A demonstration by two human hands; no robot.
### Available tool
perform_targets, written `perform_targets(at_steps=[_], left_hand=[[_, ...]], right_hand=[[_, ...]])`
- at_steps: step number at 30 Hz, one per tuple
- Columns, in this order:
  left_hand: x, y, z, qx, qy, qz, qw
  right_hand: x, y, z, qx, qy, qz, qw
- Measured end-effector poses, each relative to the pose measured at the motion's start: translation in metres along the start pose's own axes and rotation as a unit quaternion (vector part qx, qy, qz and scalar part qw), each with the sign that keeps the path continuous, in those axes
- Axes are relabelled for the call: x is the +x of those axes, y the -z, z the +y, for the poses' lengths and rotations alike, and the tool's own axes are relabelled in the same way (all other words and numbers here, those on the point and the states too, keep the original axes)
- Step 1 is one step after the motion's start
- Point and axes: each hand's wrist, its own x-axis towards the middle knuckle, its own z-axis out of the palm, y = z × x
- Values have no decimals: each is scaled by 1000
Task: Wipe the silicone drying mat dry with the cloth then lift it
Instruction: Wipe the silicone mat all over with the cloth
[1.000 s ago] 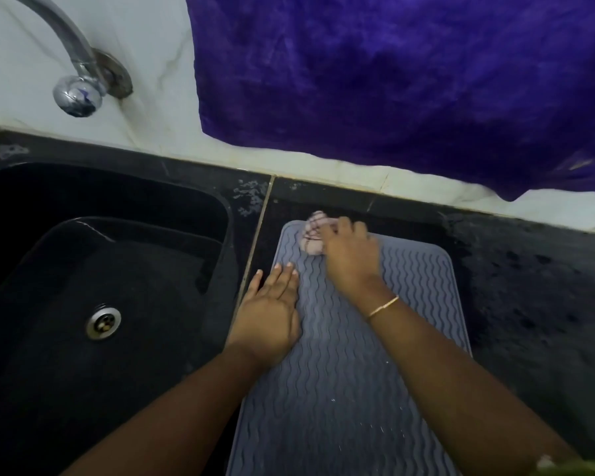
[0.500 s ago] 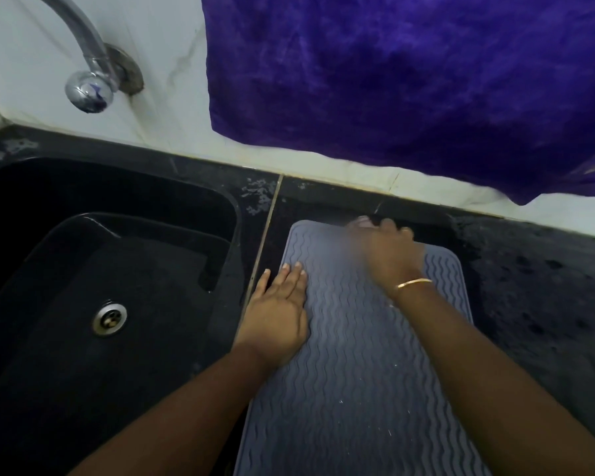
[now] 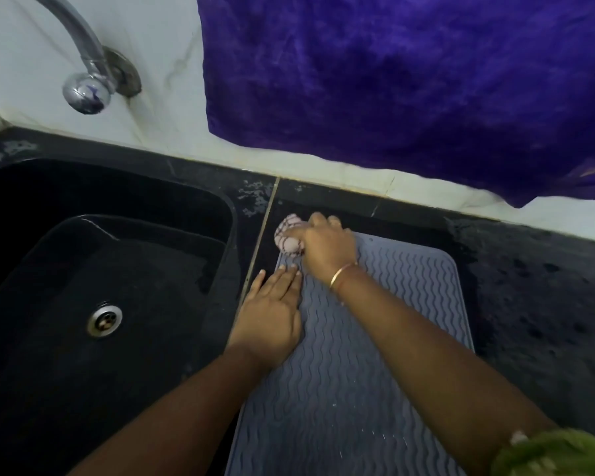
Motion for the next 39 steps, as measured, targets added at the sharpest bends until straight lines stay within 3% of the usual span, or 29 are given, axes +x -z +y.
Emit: perform_targets(at_steps=[3, 8, 12, 17, 21, 24, 29, 32, 36, 39], left_hand=[[0, 0, -1, 0, -1, -7, 1000], [-4, 8, 3, -13, 6, 42, 999], [-16, 15, 9, -8, -7, 49, 999], [-33, 29, -3, -26, -20, -113, 993], [-17, 56, -12, -4, -27, -359, 933], [-12, 61, -8, 40, -24, -433, 900], [-24, 58, 0, 113, -19, -357, 927], [-35, 57, -1, 121, 14, -320, 939], [-37, 63, -4, 103, 30, -327, 939], [-35, 64, 2, 121, 31, -337, 933]], right_hand=[[17, 8, 0, -7, -46, 4, 999], [-33, -5, -11, 43, 69, -14, 997], [-15, 7, 6, 18, 44, -30, 998], [5, 14, 8, -15, -17, -26, 999], [-38, 3, -14, -22, 33, -37, 999], [-71, -7, -18, -6, 74, -29, 997], [-20, 8, 5, -67, 7, -13, 998], [1, 13, -6, -35, -46, -11, 998], [-46, -4, -29, -14, 64, -13, 998], [-89, -16, -31, 10, 101, -3, 995]])
